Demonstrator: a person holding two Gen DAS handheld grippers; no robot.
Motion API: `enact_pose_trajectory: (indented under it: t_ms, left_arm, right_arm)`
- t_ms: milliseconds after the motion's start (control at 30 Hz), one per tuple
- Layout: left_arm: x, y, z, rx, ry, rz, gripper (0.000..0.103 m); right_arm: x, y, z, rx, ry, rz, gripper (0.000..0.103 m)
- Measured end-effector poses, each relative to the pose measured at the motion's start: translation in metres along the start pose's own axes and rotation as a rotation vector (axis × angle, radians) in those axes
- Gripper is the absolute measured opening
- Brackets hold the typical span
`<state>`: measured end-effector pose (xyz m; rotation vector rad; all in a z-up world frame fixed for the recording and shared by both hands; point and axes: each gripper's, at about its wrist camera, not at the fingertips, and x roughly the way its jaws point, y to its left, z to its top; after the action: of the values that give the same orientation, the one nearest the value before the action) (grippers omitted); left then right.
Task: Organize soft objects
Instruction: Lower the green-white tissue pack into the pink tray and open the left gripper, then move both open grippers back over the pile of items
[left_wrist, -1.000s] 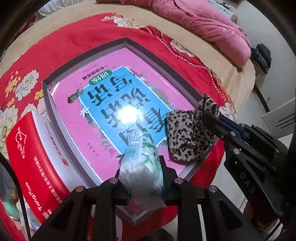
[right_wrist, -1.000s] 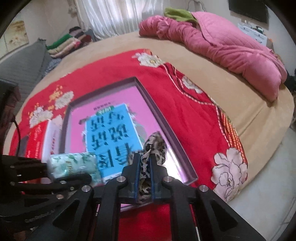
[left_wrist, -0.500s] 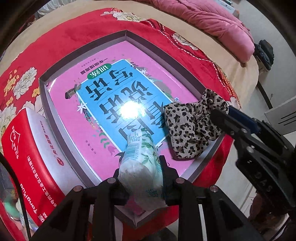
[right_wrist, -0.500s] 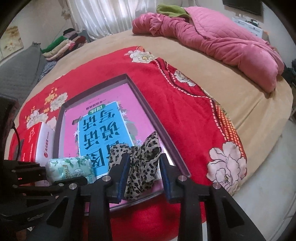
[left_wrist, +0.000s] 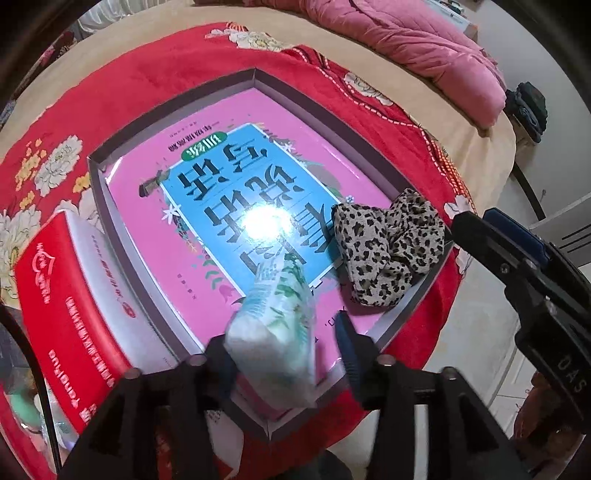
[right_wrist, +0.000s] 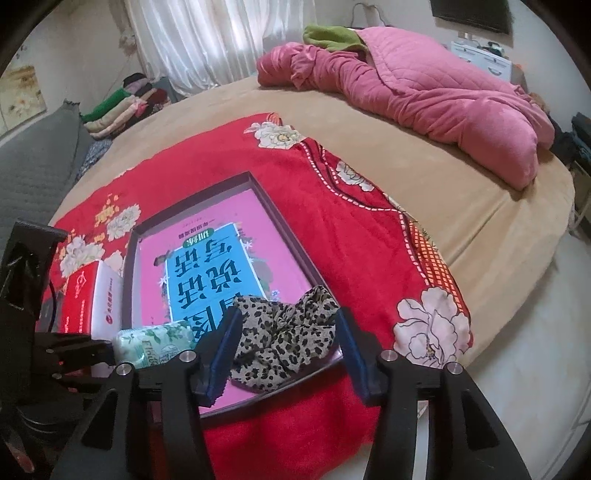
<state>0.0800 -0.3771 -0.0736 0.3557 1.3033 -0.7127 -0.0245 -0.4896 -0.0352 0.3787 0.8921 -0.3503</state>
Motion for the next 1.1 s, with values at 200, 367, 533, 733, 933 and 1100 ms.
enact_pose_trajectory:
  t_ms: [200,367,533,733,933,1100]
  left_arm:
    - [-0.017,0.006,-0.003,-0.030,-0.045,-0.011,0.063]
    - [-0.031,0.009,-0.007,-0.040,-0.078,0.000,0.064]
    - [-0.044,0.005,-0.013,-0.018,-0.111,0.017,0.081]
    - [-0.062,-0.002,-0.022,0.008,-0.162,0.039,0.081]
    - [-0.085,0.000,-0.032,0.010,-0.229,0.068,0.081]
    - [-0.103,0.009,-0.043,-0.006,-0.271,0.088,0.081]
  right_arm:
    - [-0.011,0.001,0.000,0.007,-0.016,-0.007,0.062]
    - [-0.018,0.006,-0.001,0.006,-0.027,-0.014,0.067]
    - [-0.026,0.012,0.000,-0.004,-0.042,-0.028,0.072]
    - [-0.037,0.014,0.001,0.001,-0.071,-0.044,0.073]
    - [-0.053,0.018,0.001,0.004,-0.112,-0.043,0.074]
    - [-0.069,0.029,0.002,-0.011,-0.155,-0.032,0.074]
